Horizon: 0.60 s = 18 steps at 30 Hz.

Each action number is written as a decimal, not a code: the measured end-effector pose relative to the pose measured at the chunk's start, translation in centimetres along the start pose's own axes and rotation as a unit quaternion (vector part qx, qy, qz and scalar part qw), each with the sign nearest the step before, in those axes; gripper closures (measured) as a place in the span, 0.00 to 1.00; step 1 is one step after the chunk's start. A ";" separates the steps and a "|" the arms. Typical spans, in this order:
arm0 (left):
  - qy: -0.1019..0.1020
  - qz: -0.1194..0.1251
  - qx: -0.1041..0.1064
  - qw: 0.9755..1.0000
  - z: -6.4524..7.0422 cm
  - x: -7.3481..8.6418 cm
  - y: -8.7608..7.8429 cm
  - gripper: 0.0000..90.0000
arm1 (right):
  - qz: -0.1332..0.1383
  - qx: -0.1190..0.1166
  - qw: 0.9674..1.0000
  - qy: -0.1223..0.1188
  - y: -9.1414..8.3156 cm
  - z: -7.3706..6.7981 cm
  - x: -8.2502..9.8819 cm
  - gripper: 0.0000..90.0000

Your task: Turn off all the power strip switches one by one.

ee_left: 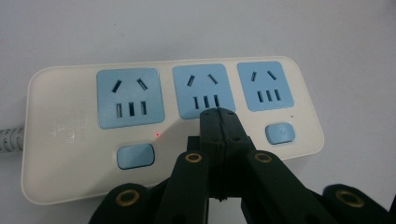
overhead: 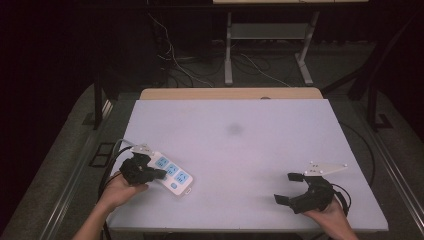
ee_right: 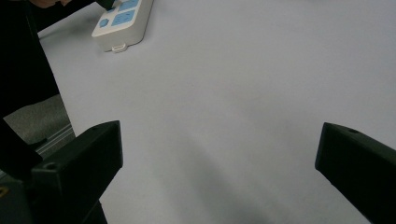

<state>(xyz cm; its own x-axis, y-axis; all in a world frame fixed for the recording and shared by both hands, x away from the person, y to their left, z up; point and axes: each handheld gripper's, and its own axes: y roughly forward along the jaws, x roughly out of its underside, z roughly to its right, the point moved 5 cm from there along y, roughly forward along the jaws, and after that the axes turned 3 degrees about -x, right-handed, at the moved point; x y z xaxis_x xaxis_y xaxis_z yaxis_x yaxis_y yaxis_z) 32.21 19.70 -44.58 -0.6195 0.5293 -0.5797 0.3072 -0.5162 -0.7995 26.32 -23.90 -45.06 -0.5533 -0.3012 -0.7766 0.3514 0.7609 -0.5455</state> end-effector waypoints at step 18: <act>-0.027 -0.008 0.020 0.999 -0.5 0.0 0.2 1.00 | -0.004 -0.003 1.000 -0.004 0.2 -0.2 0.1 0.01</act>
<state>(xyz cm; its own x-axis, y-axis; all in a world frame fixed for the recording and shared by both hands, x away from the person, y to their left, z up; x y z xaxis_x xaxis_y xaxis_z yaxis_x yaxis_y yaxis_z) 32.62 19.90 -44.76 -0.6630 0.5013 -0.5560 0.2675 -0.5351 -0.8014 26.17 -23.64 -45.14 -0.5505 -0.3119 -0.7744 0.3419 0.7620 -0.5499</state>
